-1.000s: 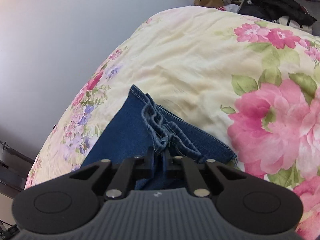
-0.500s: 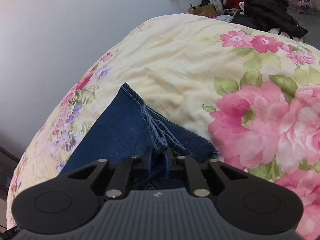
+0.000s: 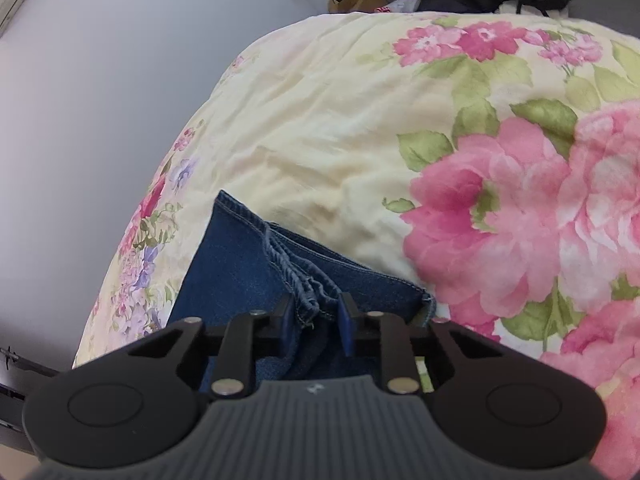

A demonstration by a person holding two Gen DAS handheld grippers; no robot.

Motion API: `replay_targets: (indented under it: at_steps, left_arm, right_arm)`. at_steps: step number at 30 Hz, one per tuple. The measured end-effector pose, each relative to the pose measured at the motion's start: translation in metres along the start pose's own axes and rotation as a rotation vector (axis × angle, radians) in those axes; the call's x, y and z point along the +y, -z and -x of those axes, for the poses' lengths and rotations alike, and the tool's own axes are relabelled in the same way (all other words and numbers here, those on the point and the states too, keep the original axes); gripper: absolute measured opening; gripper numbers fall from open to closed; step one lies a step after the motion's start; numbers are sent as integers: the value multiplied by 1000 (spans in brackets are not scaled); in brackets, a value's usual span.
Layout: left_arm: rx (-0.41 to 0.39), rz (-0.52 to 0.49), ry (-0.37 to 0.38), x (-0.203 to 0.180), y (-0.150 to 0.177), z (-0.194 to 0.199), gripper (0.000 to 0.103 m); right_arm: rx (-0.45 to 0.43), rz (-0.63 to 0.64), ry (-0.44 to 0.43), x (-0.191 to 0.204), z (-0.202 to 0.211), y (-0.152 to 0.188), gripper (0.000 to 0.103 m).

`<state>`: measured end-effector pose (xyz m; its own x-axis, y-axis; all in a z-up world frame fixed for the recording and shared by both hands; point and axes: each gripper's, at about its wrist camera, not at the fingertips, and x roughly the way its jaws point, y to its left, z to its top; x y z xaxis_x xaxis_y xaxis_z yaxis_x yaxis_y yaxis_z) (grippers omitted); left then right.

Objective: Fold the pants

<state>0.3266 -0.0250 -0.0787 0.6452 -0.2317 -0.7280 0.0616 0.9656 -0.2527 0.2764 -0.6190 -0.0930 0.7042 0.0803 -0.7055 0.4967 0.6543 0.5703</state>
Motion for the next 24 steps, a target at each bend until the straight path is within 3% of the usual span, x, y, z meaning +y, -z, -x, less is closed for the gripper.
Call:
replay_targets:
  at_steps: [2, 5, 9, 11, 13, 16, 20, 24]
  left_arm:
    - [13, 36, 11, 3, -3, -5, 24]
    - [5, 49, 44, 0, -9, -9, 23]
    - [-27, 20, 49, -14, -18, -14, 23]
    - [-24, -6, 36, -19, -19, -22, 23]
    - [-8, -37, 12, -24, -17, -33, 21]
    - [12, -74, -32, -28, -10, -47, 16]
    - [40, -76, -65, -25, 2, -62, 11]
    - [57, -79, -75, -19, 13, -77, 9]
  right_arm:
    - [-5, 48, -5, 16, 4, -6, 10]
    - [-32, 143, -38, 50, 15, -14, 9]
    - [-166, 299, -176, 97, 56, -18, 9]
    - [-183, 326, -120, 93, 54, -19, 9]
    - [-109, 268, -20, 67, 30, -19, 9]
    - [-31, 217, 60, 26, -2, -7, 9]
    - [3, 179, 98, -4, -26, 6, 8]
    - [22, 223, 146, -10, -48, 21, 7]
